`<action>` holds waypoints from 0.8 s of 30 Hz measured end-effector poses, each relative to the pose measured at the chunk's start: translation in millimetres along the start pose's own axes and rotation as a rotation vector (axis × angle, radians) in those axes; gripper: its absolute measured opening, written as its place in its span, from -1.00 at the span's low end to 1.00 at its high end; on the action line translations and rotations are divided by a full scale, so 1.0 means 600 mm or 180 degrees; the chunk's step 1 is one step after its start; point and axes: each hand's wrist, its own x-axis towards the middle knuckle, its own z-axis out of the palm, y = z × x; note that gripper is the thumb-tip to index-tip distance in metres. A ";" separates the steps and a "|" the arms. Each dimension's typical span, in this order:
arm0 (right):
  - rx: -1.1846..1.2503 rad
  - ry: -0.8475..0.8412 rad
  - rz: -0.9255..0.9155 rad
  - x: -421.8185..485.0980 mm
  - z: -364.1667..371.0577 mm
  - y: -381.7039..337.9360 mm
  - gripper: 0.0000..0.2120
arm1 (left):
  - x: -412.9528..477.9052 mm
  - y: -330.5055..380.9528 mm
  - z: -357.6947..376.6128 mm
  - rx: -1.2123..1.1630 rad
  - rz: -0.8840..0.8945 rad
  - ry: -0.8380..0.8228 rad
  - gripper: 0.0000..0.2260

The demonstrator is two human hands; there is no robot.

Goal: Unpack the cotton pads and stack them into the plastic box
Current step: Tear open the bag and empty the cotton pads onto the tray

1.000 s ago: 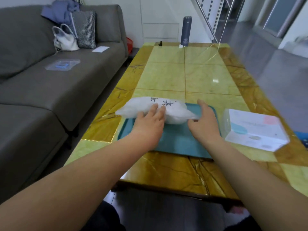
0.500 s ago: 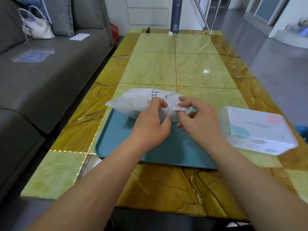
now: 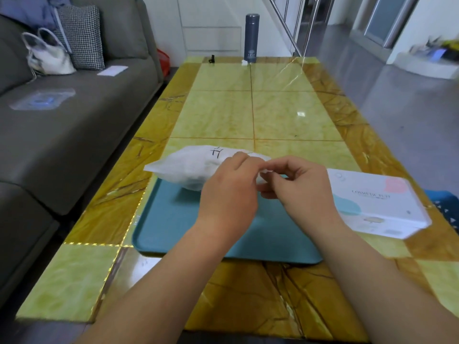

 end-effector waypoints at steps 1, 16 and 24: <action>0.0019 -0.0015 -0.0013 0.000 0.002 0.000 -0.86 | -0.001 -0.001 0.002 -0.0148 -0.0018 -0.0019 -0.80; 0.0022 0.0142 0.0059 0.017 -0.019 0.007 -0.83 | 0.022 -0.026 0.008 0.0120 -0.0434 -0.0453 -0.90; 0.0105 0.1016 0.0319 0.031 -0.052 0.011 -0.89 | 0.009 -0.082 -0.051 0.0572 -0.0926 -0.0416 -0.90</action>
